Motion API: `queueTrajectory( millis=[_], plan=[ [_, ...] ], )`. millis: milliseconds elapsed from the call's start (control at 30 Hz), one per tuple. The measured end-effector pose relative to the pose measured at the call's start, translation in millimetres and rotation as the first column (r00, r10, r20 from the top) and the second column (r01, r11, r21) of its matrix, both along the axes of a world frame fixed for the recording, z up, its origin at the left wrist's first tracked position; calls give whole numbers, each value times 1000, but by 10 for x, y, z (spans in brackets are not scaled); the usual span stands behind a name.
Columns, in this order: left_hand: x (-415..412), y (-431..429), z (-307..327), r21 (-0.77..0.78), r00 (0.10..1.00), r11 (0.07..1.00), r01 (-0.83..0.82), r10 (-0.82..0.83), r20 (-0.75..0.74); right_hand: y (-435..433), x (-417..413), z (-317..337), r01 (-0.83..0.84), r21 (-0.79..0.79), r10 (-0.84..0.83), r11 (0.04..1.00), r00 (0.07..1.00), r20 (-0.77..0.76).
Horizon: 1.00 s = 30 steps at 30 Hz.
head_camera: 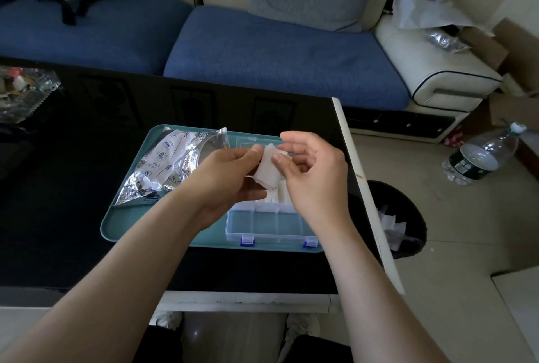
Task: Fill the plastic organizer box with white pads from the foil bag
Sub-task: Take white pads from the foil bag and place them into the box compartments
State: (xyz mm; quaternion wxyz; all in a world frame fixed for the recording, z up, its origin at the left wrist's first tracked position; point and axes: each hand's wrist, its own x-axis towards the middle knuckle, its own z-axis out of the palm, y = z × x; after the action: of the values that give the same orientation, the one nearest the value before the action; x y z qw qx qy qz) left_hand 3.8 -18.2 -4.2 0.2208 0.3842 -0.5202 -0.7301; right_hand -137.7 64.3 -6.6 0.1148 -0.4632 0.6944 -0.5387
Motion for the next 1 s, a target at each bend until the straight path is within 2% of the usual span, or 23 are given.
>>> queueTrajectory(
  millis=[167,233,367,500,633,800,900,1000],
  plan=[
    [3,34,62,231,996,973,18,4,-92,-4,31,-35,-54,74,65,996,985,-157],
    [-2,56,100,291,992,956,26,12,-126,3,66,-19,-102,110,119,989,979,-164],
    [-20,61,107,274,998,962,-2,21,-65,70,156,37,-236,150,252,960,963,-97],
    [-11,55,103,285,999,959,-11,20,-27,83,148,16,-229,176,254,957,958,-134],
    [4,50,81,247,1000,969,-5,6,-2,79,154,2,-211,284,282,935,929,-241],
    [16,52,62,173,998,983,57,-63,29,78,158,-31,-220,285,296,933,919,-261],
    [4,53,30,133,995,990,54,-65,80,67,167,-14,-280,254,329,926,928,-174],
    [11,49,17,105,992,992,68,-78,99,43,152,6,-242,162,254,957,965,-59]
  ],
)
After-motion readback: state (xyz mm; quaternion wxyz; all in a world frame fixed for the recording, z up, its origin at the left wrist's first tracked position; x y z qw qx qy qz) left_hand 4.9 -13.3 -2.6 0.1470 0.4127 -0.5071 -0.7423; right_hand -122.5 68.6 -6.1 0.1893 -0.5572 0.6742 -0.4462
